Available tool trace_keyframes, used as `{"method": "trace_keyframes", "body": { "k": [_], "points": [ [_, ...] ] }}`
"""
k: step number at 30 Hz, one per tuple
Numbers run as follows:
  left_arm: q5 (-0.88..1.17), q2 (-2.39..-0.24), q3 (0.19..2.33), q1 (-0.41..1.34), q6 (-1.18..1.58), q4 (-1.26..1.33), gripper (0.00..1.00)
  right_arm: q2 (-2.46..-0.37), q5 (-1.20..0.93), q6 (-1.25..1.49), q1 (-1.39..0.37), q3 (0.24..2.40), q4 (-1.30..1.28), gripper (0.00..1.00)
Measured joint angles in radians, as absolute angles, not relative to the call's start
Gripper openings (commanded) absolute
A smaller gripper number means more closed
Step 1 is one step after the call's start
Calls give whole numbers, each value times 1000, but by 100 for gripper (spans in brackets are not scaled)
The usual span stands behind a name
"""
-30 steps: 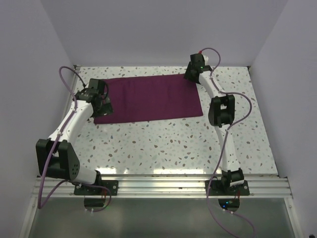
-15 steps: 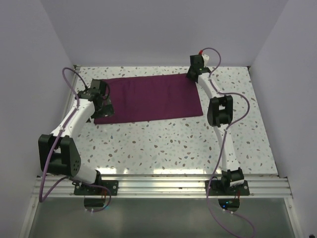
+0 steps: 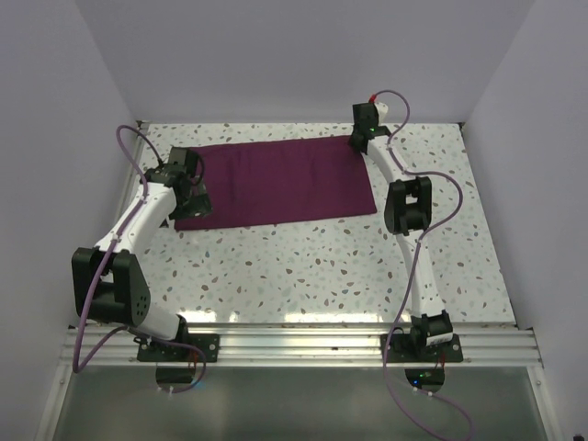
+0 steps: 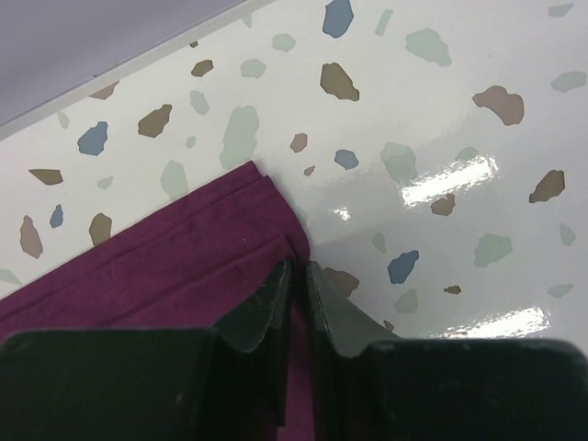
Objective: Open and lay out the surgical kit
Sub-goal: Open the surgical kit at the center of the board.
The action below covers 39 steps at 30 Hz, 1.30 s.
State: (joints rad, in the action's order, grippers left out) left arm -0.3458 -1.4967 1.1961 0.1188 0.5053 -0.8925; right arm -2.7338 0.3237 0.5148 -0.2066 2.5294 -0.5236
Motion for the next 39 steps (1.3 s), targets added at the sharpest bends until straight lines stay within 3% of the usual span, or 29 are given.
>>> {"method": "trace_keyframes", "body": {
  "k": [1, 3, 18, 34, 39],
  "points": [
    [-346, -1497, 1196, 119, 505, -892, 100, -2735, 324, 515, -206, 2530, -524, 5],
    [-346, -1497, 1196, 119, 505, -892, 100, -2735, 323, 513, -206, 2530, -523, 0],
    [-346, -1457, 1186, 119, 505, -890, 100, -2681, 332, 488, -206, 2474, -554, 0],
    [-324, -1352, 1180, 119, 486, -875, 100, -2452, 320, 464, -244, 2391, -721, 0],
    [-310, -1336, 1179, 119, 479, -863, 100, -2396, 296, 463, -269, 2279, -765, 0]
  ]
}}
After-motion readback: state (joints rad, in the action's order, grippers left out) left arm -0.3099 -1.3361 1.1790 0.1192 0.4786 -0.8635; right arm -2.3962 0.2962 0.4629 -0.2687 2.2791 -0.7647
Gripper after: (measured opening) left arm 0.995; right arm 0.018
